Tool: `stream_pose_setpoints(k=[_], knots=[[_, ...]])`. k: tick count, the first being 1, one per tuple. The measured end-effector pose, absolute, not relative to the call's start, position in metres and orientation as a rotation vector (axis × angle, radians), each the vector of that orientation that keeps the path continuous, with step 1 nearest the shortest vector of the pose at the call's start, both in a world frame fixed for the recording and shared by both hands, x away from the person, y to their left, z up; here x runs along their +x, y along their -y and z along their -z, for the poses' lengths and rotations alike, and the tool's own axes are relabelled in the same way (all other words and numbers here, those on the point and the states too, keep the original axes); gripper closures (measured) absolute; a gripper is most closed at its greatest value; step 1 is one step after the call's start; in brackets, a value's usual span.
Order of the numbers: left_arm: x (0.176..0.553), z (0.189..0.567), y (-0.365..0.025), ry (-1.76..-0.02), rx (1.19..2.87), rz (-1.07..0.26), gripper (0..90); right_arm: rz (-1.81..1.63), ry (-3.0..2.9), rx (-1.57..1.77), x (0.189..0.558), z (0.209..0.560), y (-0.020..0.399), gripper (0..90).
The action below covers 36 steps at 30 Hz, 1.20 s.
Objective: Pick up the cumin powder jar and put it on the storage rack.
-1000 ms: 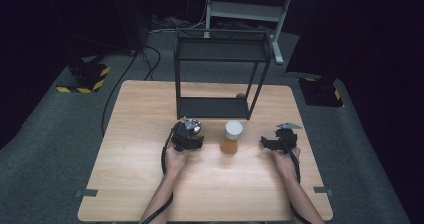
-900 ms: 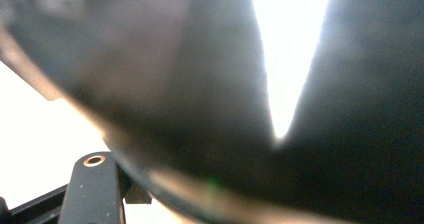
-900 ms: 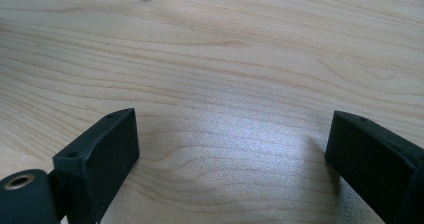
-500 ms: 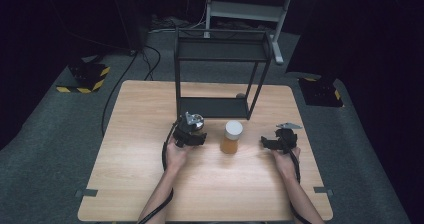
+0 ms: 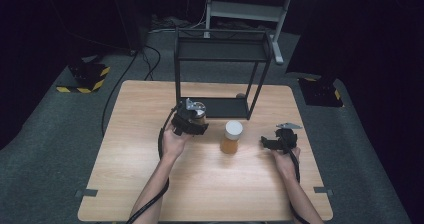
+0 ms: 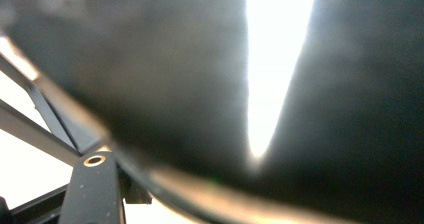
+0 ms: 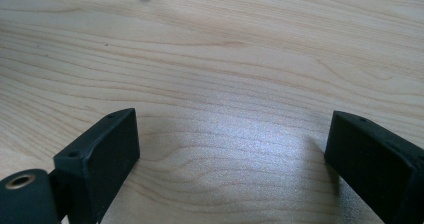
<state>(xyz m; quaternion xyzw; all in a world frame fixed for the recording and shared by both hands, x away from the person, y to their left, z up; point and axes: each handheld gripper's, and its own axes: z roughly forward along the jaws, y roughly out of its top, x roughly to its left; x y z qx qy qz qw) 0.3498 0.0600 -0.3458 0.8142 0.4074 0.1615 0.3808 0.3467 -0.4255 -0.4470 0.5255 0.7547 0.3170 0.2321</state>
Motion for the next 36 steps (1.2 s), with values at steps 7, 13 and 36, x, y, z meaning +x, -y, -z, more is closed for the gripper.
stream_pose_setpoints(k=[7,13,36], knots=[[0.357,0.304,-0.064,-1.009,2.075,-0.405,31.2,-0.871,-2.074,1.444,0.347,0.447,0.425,6.5],[0.362,0.272,-0.065,-0.978,2.079,-0.391,31.2,-0.871,-2.074,1.444,0.347,0.447,0.426,6.6],[0.397,0.162,-0.049,-0.973,2.053,-0.397,31.3,-0.873,-2.074,1.445,0.347,0.447,0.426,7.0]])
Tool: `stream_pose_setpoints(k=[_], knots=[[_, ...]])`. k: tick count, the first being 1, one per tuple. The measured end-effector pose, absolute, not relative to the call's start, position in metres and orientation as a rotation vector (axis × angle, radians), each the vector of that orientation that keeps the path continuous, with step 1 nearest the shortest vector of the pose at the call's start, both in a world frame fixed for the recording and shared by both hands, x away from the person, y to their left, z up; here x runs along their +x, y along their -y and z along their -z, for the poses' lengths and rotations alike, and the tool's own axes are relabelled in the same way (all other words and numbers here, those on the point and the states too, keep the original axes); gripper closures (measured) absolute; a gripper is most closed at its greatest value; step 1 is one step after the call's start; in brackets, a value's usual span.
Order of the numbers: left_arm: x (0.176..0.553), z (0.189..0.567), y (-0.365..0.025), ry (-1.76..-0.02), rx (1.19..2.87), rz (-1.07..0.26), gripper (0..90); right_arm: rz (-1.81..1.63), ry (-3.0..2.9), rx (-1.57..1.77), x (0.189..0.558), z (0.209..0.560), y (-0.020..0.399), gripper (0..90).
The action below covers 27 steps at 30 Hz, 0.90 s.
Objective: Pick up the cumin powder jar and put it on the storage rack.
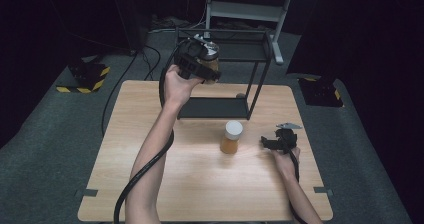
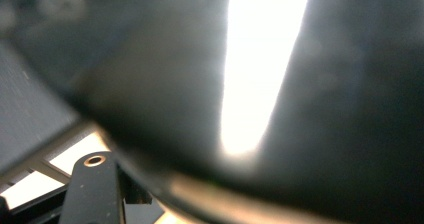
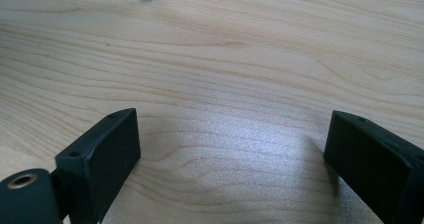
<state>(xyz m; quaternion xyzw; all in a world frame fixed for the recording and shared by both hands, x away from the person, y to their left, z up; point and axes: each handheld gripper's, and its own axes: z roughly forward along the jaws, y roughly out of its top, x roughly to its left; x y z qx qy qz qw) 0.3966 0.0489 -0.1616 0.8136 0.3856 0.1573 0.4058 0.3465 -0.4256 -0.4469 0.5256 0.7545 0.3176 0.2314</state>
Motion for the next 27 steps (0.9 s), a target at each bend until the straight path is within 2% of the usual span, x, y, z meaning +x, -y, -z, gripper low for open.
stream_pose_setpoints(k=[9,20,27], knots=[[0.414,0.140,-0.035,-1.038,2.038,-0.443,31.3,-0.875,-2.077,1.443,0.347,0.447,0.426,7.0],[0.440,0.145,-0.020,-1.192,1.970,-0.514,31.2,-0.878,-2.089,1.430,0.347,0.447,0.427,7.0],[0.447,0.146,-0.009,-1.214,1.972,-0.561,31.2,-0.879,-2.092,1.425,0.347,0.447,0.427,7.1]])
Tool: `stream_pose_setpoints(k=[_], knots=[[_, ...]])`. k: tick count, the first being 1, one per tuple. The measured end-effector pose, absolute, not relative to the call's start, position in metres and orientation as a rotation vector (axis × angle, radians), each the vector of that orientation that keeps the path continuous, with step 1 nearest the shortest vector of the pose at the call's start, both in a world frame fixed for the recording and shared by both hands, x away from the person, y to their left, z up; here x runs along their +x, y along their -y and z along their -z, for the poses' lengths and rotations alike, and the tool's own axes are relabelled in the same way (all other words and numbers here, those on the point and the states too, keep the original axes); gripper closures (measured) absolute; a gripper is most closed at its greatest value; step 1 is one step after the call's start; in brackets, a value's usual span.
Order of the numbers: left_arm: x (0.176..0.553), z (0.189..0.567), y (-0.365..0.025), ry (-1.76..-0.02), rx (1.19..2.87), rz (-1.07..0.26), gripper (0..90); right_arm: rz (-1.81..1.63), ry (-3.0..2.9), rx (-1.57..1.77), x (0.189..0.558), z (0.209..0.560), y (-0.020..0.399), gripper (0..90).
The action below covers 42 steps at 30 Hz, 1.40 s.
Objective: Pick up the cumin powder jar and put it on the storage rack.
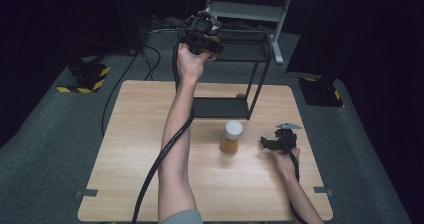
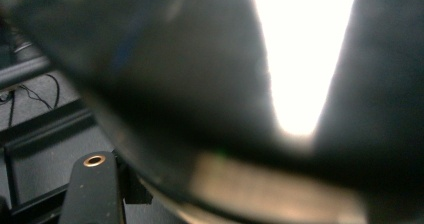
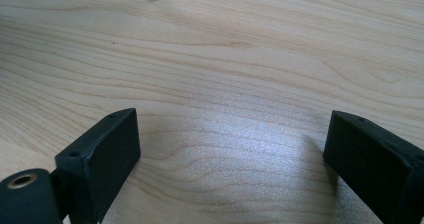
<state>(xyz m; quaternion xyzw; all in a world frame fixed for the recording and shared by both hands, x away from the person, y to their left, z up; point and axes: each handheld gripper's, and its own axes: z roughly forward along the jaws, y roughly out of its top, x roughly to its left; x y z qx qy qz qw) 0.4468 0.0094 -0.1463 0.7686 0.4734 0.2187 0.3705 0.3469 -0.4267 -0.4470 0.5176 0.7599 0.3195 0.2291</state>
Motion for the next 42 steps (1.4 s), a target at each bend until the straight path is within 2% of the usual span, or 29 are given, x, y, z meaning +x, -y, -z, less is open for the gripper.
stream_pose_setpoints(k=[13,14,17,20,22,28,42], knots=[[0.452,0.152,-0.006,-1.227,1.932,-0.578,30.8,-0.882,-2.096,1.419,0.347,0.447,0.427,7.2],[0.451,0.156,-0.011,-1.224,1.904,-0.563,28.8,-0.881,-2.095,1.421,0.347,0.447,0.427,7.2],[0.448,0.161,-0.015,-1.235,1.858,-0.555,12.8,-0.881,-2.095,1.421,0.347,0.447,0.427,7.2],[0.440,0.163,-0.011,-1.255,1.847,-0.600,3.4,-0.881,-2.095,1.421,0.347,0.447,0.427,7.2],[0.433,0.164,-0.012,-1.253,1.840,-0.630,0.1,-0.881,-2.095,1.421,0.347,0.447,0.427,7.2],[0.414,0.165,-0.015,-1.231,1.854,-0.697,0.0,-0.881,-2.095,1.421,0.347,0.447,0.427,7.2],[0.383,0.191,-0.044,-1.167,1.876,-0.647,0.0,-0.877,-2.094,1.421,0.347,0.447,0.426,7.2]])
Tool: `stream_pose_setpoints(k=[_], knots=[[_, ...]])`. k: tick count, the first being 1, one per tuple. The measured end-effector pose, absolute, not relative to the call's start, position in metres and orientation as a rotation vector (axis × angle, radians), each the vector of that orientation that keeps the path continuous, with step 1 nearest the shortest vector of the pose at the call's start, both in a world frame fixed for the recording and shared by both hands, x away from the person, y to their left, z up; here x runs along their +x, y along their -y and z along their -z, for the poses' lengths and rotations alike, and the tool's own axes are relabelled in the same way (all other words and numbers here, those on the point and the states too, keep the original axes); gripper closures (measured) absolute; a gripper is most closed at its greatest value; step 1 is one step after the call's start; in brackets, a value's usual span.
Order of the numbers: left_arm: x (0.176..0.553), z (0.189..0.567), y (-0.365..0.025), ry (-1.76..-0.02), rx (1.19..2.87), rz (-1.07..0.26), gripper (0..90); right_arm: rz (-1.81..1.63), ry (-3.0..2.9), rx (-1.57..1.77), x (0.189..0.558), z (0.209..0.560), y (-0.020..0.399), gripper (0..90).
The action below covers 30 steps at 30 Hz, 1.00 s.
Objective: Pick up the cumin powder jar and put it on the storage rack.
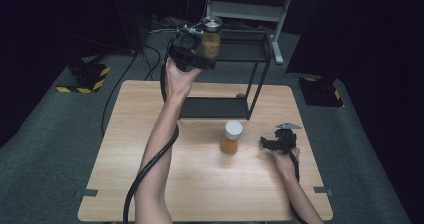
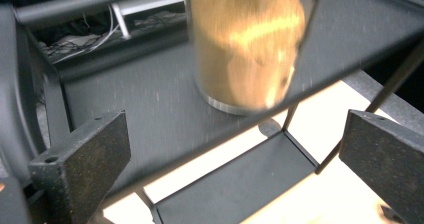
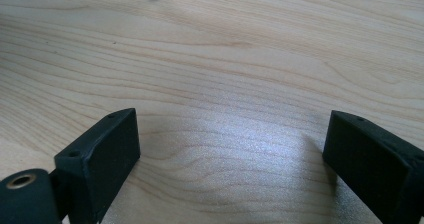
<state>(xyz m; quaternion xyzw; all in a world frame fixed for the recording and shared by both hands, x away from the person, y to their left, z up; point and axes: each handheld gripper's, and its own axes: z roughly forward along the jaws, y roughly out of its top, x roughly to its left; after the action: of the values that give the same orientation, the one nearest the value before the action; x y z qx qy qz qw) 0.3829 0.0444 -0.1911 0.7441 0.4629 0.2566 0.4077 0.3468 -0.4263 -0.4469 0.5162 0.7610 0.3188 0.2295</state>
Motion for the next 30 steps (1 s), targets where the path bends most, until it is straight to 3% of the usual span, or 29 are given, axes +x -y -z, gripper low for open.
stream_pose_setpoints(k=[15,30], knots=[[0.355,0.246,-0.061,-1.120,1.870,-0.636,0.1,-0.878,-2.093,1.417,0.347,0.447,0.426,7.4],[0.345,0.341,-0.049,-1.164,1.990,-0.616,0.1,-0.877,-2.094,1.417,0.347,0.447,0.426,7.4]])
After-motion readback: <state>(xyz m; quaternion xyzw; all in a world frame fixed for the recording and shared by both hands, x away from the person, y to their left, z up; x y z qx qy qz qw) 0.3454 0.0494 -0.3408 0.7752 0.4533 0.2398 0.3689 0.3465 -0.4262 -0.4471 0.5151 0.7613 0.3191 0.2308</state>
